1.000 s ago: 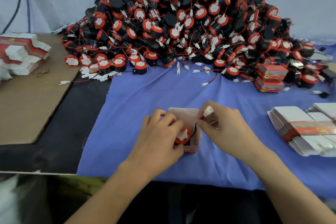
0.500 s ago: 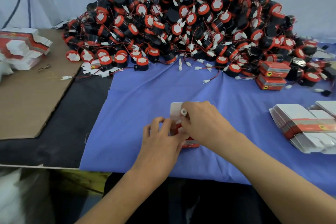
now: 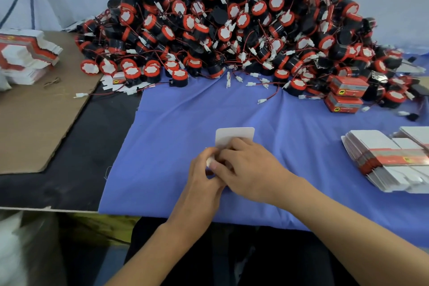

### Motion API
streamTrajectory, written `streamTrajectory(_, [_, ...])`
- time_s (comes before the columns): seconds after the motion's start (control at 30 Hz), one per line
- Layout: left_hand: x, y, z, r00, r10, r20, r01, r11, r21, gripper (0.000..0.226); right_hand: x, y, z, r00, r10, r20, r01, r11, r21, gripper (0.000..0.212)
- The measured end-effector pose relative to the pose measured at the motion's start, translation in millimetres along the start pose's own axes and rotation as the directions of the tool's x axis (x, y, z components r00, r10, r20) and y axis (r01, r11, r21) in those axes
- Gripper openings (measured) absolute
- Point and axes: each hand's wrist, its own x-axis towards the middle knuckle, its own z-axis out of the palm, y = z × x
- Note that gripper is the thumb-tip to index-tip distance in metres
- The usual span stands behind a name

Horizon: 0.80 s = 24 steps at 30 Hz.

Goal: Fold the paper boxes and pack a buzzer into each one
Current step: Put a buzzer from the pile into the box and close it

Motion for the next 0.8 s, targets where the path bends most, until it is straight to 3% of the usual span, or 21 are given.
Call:
streamTrajectory(0.13, [-1.3,-4.9,-0.2,1.0,-0.014,-0.004,0.013,0.998,-0.056,0.056,2.2,4.7,-6.1,1.0,0.014,-0.003,-0.014,0.993,0.117,0.026])
streamTrajectory(0.23, [-0.3,-6.4,-2.7,0.996,0.073,0.045,-0.07,0.996,-0.06,0.052,2.3,6.6,-10.2,0.999,0.036,-0.029,-0.03,0.981,0.193,0.014])
streamTrajectory(0.3, [-3.9,-7.9,-6.5,0.973,0.226,0.047,-0.229,0.972,0.057,0.045,2.7,4.9,-10.8,0.998,0.063,-0.019,-0.057,0.975,0.214,0.016])
streamTrajectory(0.4, [-8.0,-14.1,-13.1,0.88,0.473,0.03,-0.443,0.799,0.407,0.04,5.1,4.0,-12.8,0.995,0.095,-0.014,-0.09,0.972,0.217,0.019])
streamTrajectory(0.47, [-6.8,-15.1,-17.6,0.876,0.482,0.011,-0.436,0.783,0.443,0.043,5.4,2.6,-11.7,0.996,0.085,-0.015,-0.081,0.98,0.18,0.019])
streamTrajectory(0.63, [-7.4,-17.4,-18.9,0.878,0.477,-0.049,-0.426,0.823,0.375,0.025,-0.4,2.8,-5.7,1.0,-0.023,0.01,0.023,0.999,0.027,0.024])
streamTrajectory(0.8, [-7.0,-15.0,-16.7,0.92,0.382,-0.086,-0.357,0.908,0.218,0.049,-6.9,4.8,-0.9,0.992,-0.128,0.001,0.126,0.98,-0.154,0.026])
